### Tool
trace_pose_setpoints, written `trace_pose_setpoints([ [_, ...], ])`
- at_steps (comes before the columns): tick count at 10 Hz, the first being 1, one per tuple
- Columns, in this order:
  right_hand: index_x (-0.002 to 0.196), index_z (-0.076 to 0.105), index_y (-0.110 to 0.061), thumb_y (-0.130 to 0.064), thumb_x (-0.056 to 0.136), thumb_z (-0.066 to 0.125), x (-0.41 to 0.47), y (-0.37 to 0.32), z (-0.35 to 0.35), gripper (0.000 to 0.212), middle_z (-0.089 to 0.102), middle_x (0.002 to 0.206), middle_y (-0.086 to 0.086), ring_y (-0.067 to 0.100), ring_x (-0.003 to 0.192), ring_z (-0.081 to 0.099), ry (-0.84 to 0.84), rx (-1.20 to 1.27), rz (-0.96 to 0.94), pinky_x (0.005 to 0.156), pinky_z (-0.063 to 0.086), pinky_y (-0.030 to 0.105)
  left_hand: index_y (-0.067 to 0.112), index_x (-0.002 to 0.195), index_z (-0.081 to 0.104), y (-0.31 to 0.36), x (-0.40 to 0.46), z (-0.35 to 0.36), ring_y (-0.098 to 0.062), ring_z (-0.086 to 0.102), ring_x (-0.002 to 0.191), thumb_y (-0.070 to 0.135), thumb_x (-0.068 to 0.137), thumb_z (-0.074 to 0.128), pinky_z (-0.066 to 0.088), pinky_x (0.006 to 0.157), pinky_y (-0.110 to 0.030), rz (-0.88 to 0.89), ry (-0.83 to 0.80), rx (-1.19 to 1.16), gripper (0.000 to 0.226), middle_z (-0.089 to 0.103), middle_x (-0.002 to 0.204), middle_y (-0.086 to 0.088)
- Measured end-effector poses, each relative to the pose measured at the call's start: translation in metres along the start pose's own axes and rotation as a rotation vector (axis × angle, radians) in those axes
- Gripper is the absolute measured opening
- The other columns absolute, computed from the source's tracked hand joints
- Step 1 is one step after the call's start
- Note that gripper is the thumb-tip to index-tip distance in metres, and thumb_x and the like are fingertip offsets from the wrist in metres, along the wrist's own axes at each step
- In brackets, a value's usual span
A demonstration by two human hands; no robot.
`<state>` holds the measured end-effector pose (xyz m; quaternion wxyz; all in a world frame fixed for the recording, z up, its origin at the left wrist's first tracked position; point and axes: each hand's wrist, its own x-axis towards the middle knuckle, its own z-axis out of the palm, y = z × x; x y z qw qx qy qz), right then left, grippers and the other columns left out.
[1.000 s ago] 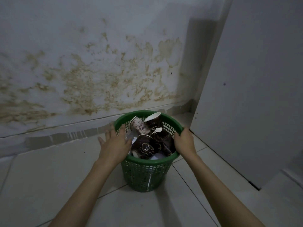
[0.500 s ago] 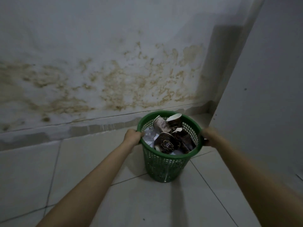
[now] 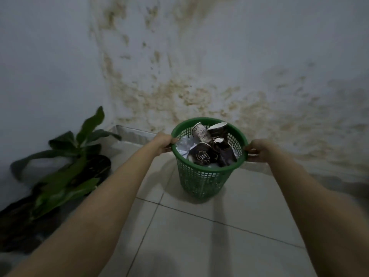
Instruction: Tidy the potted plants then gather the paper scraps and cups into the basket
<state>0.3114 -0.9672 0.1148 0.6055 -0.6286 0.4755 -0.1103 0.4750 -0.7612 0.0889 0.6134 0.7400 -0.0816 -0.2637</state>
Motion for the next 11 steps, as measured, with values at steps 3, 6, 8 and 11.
trace_pose_setpoints([
  [3, 0.099, 0.052, -0.008, 0.015, 0.084, 0.033, 0.027, -0.005, 0.144, 0.033, 0.047, 0.102, 0.010, 0.028, 0.087, 0.047, -0.219, 0.276, 0.006, 0.084, 0.046, 0.047, 0.006, 0.073, 0.052, -0.035, 0.059, -0.110, -0.016, 0.054, 0.066, -0.001, 0.092, 0.050, 0.048, 0.087, -0.032, -0.058, 0.221, -0.094, 0.020, 0.056, 0.075, -0.007],
  [6, 0.130, 0.045, -0.001, 0.018, 0.082, 0.035, 0.094, 0.005, 0.200, 0.052, 0.049, 0.123, 0.017, 0.029, 0.105, 0.048, -0.156, 0.189, -0.163, 0.078, 0.047, 0.038, 0.003, 0.072, 0.053, -0.061, 0.133, -0.117, -0.017, 0.054, 0.065, 0.000, 0.090, 0.054, 0.051, 0.085, -0.034, -0.088, 0.310, -0.164, 0.019, 0.055, 0.074, -0.010],
  [8, 0.136, 0.038, -0.007, 0.009, 0.088, 0.048, 0.109, 0.001, 0.208, 0.051, 0.046, 0.134, 0.014, 0.029, 0.108, 0.050, -0.116, 0.030, -0.296, 0.090, 0.049, 0.039, 0.003, 0.073, 0.052, -0.060, 0.150, -0.110, -0.016, 0.053, 0.066, 0.001, 0.091, 0.054, 0.054, 0.071, -0.031, -0.048, 0.370, -0.233, 0.018, 0.055, 0.087, -0.015],
  [11, 0.145, 0.026, -0.012, -0.008, 0.087, 0.062, 0.096, 0.000, 0.184, 0.068, 0.032, 0.149, 0.014, 0.031, 0.134, 0.037, -0.048, 0.083, -0.318, 0.105, 0.037, 0.043, -0.009, 0.119, 0.052, -0.060, 0.136, -0.101, -0.040, 0.057, 0.108, 0.032, 0.094, 0.050, 0.047, 0.086, -0.042, -0.021, 0.521, 0.354, 0.048, 0.058, 0.119, -0.028],
])
